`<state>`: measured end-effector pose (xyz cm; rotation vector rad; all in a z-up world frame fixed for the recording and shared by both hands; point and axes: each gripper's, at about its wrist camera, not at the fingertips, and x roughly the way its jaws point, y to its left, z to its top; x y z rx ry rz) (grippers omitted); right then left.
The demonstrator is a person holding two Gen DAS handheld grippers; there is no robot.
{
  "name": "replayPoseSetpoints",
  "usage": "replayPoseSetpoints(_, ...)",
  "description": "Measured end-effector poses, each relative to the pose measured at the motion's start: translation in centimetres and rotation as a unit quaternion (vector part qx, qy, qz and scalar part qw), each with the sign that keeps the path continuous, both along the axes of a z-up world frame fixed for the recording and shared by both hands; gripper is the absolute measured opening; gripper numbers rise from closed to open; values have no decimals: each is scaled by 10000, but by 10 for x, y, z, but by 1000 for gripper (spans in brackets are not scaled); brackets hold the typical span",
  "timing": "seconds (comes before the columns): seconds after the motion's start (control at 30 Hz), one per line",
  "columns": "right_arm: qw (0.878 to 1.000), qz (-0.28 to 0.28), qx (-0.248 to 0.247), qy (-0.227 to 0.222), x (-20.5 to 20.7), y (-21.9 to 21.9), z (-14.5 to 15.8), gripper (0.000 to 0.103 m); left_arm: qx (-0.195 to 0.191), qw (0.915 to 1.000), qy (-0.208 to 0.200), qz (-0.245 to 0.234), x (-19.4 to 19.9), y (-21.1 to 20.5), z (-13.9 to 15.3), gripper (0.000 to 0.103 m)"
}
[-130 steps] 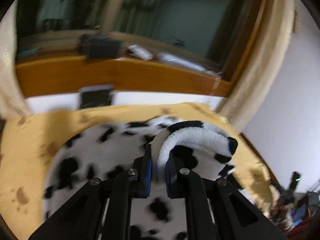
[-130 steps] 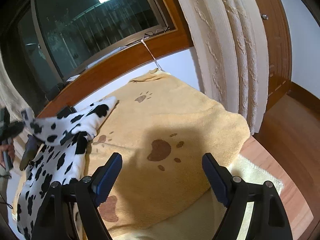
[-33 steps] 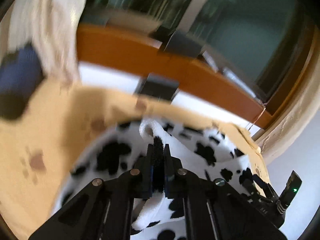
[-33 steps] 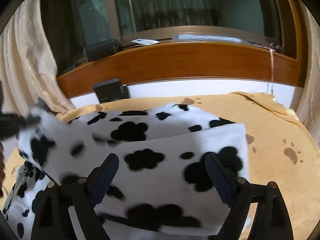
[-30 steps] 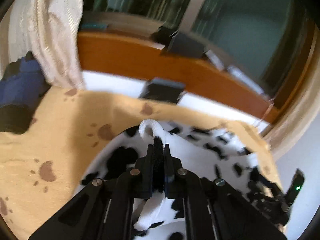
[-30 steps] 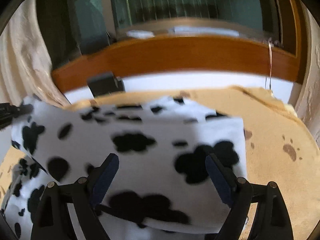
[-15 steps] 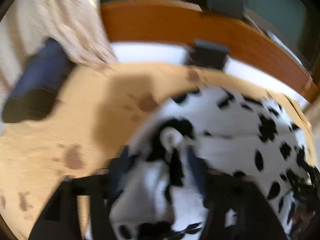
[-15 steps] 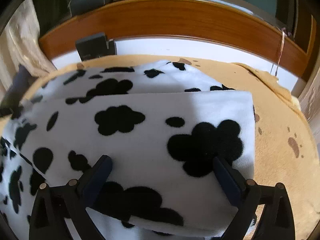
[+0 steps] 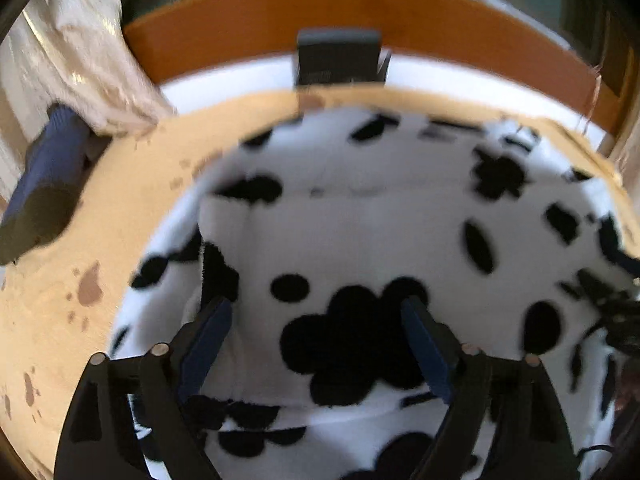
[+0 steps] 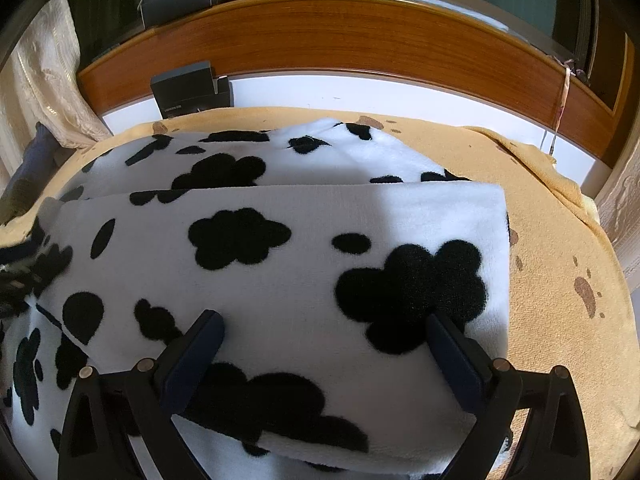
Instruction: Fold clothes
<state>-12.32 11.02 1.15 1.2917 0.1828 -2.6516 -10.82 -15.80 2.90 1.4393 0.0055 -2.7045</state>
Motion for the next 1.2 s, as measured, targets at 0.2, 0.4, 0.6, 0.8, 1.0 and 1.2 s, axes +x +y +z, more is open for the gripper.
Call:
replayPoseSetpoints(0.2, 10000, 1, 6, 0, 0, 0, 0, 102, 6, 9997, 238, -105, 6, -2, -6, 95)
replayPoseSetpoints(0.4, 10000, 1, 12, -1, 0, 0, 0, 102, 72, 9996, 246, -74, 8, -1, -3, 96)
replayPoseSetpoints(0.6, 10000, 23, 11, -64, 0, -1, 0, 102, 336, 9991, 246, -28, 21, 16, 22, 99)
replayPoseSetpoints(0.8, 10000, 22, 8, -64, 0, -1, 1, 102, 322, 9994, 113, -94, 15, 24, 2, 102)
replayPoseSetpoints(1.0, 10000, 22, 19, -73, 1, -2, 2, 102, 214, 9995, 138, -180, 14, 32, -8, 103)
replayPoseSetpoints(1.2, 9999, 29, -101, 33, 3, 0, 7, 102, 215, 9994, 226, -176, 17, 32, -8, 103)
